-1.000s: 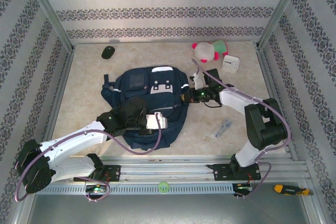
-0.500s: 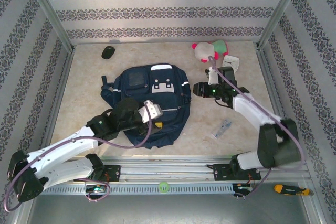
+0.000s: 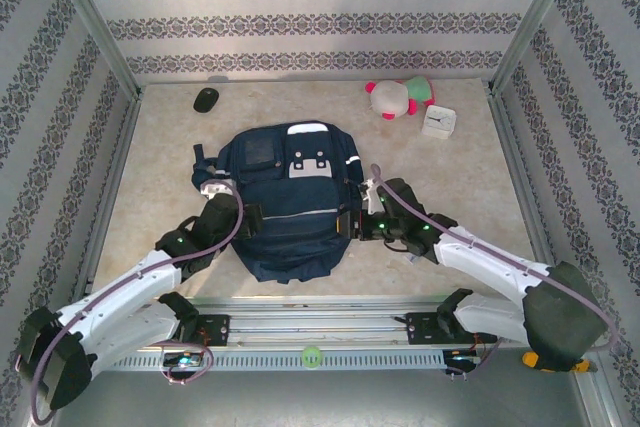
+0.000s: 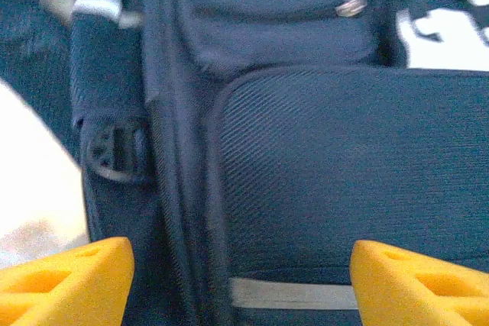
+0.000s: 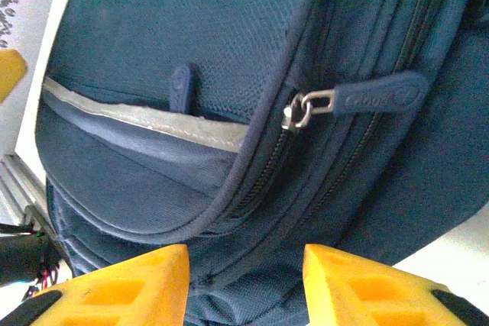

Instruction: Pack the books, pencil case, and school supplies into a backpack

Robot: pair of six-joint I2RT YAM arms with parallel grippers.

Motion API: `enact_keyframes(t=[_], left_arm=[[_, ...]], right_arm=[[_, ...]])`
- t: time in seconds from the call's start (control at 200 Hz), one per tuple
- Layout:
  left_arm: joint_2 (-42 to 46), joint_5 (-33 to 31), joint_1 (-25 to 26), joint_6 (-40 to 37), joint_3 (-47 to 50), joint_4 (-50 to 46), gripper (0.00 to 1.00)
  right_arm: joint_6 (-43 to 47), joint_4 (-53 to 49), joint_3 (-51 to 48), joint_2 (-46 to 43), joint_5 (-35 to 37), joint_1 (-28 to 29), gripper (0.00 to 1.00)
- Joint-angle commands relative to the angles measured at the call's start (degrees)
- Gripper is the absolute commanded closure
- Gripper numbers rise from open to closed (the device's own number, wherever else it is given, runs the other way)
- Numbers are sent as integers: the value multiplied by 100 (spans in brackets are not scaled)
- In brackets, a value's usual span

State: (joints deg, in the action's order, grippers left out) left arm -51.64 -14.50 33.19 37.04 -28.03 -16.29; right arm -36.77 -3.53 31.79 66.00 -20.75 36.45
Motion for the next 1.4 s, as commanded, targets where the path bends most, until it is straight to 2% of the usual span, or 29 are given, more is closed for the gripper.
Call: enact_keyframes(t=[0.0,0.245,0.41,0.57,0.794,0.989,1.119,1.319,1.394], left_arm=[[45,163,-173,825,323,890,27],[-496,472,-618,760,439,1760,27],[-1023,1044,-1121,676,230,1967,27],[-1626,1531,-1553,245,-125,2253,25],[-2175,2079,-1873,245,-600,2388,25],[-2159,2227,-1934,320,-563,2441,25],[-2065,2285,-1983,235,-521,2358,25],[-2060,2294,-2071,133,-539,2274,25],[-2078,2314,-2096,137,-561,2280,25]], right_arm=[[-320,430,-109,109,247,168,57],[-12,0,-21,-158,154,252,56],[683,-1072,372,-537,18,-192,54],[2175,-1995,1096,-315,-700,-938,53],[4789,-3822,2701,1403,-1500,-1435,50],[4793,-3233,3340,2650,-2424,-1511,49],[4969,-3289,3678,3296,-2865,-1526,47],[5100,-3447,3639,3578,-3166,-1515,46],[5124,-3590,3498,3508,-3054,-1494,47]])
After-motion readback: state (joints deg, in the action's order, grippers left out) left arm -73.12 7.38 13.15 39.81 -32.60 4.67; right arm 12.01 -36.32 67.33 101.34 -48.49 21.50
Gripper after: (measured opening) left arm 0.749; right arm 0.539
